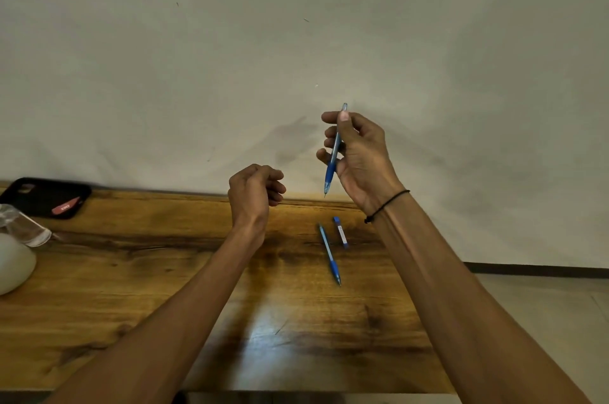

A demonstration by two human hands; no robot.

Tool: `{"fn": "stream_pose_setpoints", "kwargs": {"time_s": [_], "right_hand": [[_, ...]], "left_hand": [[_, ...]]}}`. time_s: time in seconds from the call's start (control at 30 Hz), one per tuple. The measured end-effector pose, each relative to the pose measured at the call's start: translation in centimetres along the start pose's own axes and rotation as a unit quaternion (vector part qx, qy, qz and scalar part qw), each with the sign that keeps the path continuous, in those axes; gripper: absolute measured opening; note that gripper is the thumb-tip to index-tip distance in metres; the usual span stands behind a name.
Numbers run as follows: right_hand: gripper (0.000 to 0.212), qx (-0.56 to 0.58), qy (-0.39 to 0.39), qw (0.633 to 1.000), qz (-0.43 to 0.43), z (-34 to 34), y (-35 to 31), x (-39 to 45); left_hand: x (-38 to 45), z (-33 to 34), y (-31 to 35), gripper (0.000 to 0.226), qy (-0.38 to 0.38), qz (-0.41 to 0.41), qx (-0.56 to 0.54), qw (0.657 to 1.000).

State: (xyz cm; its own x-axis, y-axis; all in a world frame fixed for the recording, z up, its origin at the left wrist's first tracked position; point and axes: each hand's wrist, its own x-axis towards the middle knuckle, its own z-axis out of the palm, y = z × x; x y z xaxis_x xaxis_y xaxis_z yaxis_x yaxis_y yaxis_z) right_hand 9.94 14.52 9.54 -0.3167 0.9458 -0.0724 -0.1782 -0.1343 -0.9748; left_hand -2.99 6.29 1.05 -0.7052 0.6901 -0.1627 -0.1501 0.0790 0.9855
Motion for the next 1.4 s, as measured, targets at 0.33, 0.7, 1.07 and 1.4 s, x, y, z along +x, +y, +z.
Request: {"fn": "stream_pose_setpoints", "kwargs": {"time_s": [0.33, 0.7, 1.07, 1.4], "right_hand": [[0.017, -0.265, 0.054, 0.962, -0.031, -1.1, 5.3, 0.4], [0.023, -0.538, -0.019, 0.842, 0.024, -3.2, 12.0, 1.0], [0.027, -0.588, -0.01, 0.807, 0.061, -2.4, 15.8, 0.8], [0.033, -0.589, -0.032, 0.806, 0.048, -1.9, 16.8, 0.3]], "left_hand": [[-0.1, 0.4, -0.3, 0.027, -0.152, -0.032, 0.093, 0.983], [0.6, 0.3, -2.4, 0.024, -0.129, -0.105, 0.219, 0.962], [0.7, 0.1, -3.0, 0.023, -0.121, -0.085, 0.244, 0.958], [0.6, -0.3, -2.9, 0.021, -0.115, -0.054, 0.28, 0.951]]}}
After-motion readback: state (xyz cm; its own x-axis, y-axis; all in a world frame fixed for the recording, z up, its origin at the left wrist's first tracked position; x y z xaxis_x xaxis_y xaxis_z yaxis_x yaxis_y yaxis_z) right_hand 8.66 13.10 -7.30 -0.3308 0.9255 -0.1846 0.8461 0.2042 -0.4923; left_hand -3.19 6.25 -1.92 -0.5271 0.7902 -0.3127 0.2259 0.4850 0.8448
